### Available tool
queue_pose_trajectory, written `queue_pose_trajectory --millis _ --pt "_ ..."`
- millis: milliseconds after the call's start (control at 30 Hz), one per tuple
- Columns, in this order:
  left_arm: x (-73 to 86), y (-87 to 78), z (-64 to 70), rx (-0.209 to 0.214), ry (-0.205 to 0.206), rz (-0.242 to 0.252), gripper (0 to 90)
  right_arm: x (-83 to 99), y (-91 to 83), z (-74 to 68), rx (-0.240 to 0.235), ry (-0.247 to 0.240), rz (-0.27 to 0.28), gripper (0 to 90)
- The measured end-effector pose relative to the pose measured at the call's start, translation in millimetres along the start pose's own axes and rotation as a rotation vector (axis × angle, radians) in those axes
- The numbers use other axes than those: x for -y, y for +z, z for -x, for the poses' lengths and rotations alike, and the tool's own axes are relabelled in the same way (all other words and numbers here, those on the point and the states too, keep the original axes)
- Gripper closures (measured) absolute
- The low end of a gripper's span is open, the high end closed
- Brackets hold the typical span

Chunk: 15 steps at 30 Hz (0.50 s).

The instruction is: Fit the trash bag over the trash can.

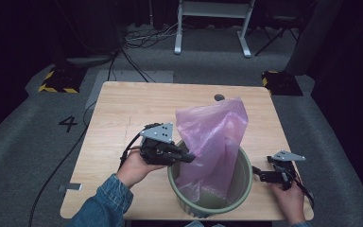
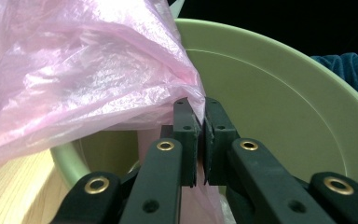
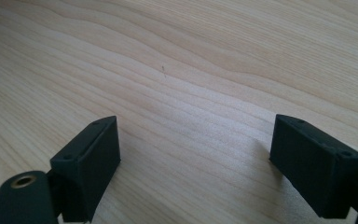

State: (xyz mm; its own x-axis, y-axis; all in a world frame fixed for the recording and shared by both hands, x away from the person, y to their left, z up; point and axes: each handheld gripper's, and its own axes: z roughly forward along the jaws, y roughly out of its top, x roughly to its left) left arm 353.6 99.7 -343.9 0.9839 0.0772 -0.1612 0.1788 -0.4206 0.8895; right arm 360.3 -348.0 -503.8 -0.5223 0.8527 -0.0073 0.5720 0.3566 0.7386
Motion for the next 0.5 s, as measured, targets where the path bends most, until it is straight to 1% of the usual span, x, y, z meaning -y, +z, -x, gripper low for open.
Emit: queue_pose_trajectory --millis 67,167,233,300,333,367,400,433,467,500 --pt "1.6 -1.4 -1.6 0.014 0.01 0.005 83.7 0.1 -0.2 0.1 -0.006 -0.005 0.0 15.9" --pt "4.0 -2.5 -4.6 -0.011 0.012 0.0 81.9 0.4 -0.5 0.2 -0.016 -0.01 0.005 18.1" --pt "4.0 -2.6 -3.4 -0.035 0.031 -0.005 78.7 1.2 -2.0 -0.7 -0.033 -0.026 0.014 27.5" --pt "3.4 -2.2 -0.5 -0.065 0.038 -0.013 72.6 2.4 -4.1 -2.4 -0.062 -0.049 0.031 38.3" --pt "3.3 -2.0 0.6 -0.079 0.038 -0.018 68.1 2.7 -4.6 -3.2 -0.069 -0.055 0.036 40.4" --pt "3.0 -2.4 1.2 -0.082 0.033 -0.013 61.2 2.9 -4.8 -3.7 -0.07 -0.055 0.037 41.8" --pt "2.6 -3.3 2.5 -0.094 0.019 0.003 54.1 3.0 -5.2 -4.2 -0.074 -0.056 0.037 44.5" --pt "2.5 -4.8 4.0 -0.112 0.015 0.014 48.3 3.2 -5.6 -4.8 -0.079 -0.064 0.039 47.5" --pt "2.4 -6.8 5.5 -0.129 0.015 0.018 45.6 3.3 -6.0 -5.8 -0.086 -0.067 0.039 48.5" --pt "2.4 -8.8 6.7 -0.136 0.011 0.023 43.3 2.8 -6.3 -6.4 -0.093 -0.068 0.034 48.5"
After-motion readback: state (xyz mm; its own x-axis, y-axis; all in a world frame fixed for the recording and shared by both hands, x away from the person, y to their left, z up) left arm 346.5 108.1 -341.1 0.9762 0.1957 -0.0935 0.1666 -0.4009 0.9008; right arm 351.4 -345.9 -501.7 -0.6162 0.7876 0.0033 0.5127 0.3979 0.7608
